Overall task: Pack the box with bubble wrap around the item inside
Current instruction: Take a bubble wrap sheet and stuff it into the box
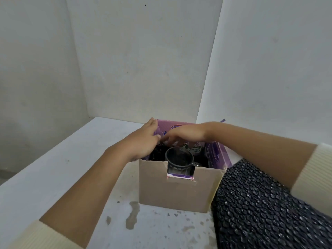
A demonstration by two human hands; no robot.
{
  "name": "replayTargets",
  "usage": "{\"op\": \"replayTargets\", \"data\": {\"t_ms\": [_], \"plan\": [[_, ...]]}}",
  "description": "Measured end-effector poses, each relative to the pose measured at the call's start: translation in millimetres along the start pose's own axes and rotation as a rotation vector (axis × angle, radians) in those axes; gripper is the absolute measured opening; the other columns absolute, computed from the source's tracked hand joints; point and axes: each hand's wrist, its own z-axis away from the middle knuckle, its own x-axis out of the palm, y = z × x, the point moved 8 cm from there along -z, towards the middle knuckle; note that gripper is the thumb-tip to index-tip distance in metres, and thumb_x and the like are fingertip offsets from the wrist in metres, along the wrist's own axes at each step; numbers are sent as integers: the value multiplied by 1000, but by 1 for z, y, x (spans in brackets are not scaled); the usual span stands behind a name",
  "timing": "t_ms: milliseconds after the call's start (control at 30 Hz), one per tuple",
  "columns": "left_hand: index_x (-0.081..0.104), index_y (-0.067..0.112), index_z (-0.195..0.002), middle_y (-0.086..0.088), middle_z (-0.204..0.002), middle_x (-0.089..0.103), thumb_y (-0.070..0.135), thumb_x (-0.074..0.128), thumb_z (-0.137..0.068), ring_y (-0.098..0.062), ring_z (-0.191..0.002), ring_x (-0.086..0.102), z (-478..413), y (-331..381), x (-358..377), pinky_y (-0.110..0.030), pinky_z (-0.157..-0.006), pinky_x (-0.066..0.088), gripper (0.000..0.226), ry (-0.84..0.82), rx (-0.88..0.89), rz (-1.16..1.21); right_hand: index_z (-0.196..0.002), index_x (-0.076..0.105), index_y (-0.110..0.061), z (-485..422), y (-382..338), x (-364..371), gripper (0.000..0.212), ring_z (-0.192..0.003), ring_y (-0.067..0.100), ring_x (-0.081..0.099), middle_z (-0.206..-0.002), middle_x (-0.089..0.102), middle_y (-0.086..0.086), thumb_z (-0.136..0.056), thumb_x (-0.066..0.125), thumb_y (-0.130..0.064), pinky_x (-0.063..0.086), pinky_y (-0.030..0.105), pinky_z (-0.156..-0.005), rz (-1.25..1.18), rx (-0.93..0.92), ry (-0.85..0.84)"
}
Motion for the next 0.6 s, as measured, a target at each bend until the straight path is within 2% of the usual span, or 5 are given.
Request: {"op": "replayTargets", "data": {"t_ms": [133, 267, 433, 500, 600], "plan": [[-2, 20, -150, 10, -158, -10, 26, 30, -100, -7, -146, -3, 3, 4, 1, -24, -114, 3, 59, -5, -6, 10, -131, 51, -18, 26, 8, -15, 40, -125, 21, 46, -139, 51, 3, -95, 34, -21, 33, 31, -104, 301, -120, 326], [-2, 20, -150, 10, -158, -10, 27, 30, -100, -8, -146, -2, 3, 6, 2, -25, -115, 4, 59, -6, -10, -24, -109, 48, -19, 37, 16, -13, 27, -90, 23, 50, -110, 63, 5, -92, 30, -30, 28, 47, -98, 799, 26, 396], [-2, 21, -150, 11, -158, -10, 25, 29, -101, -9, -146, -1, 5, 8, 0, -26, -115, 5, 58, -10, -25, -73, -125, 45, -22, 38, 38, 1, 35, -105, 20, 45, -102, 56, -1, -92, 33, -23, 9, 54, -108, 869, 184, 133], [-1, 21, -150, 10, -158, -9, 25, 29, -101, -9, -146, 0, 5, 7, -2, -27, -116, 4, 58, -4, -35, -104, -126, 47, -25, 35, 37, 1, 37, -112, 21, 48, -113, 62, -3, -90, 36, -24, 12, 52, -106, 867, 149, 207], [1, 21, -150, 9, -158, -6, 31, 30, -100, -11, -146, 3, 3, 7, -4, -38, -120, 6, 59, 18, -43, -196, -126, 51, -29, 51, 31, -19, 38, -112, 21, 52, -118, 62, -2, -88, 42, -28, 22, 45, -103, 480, 2, 542]]}}
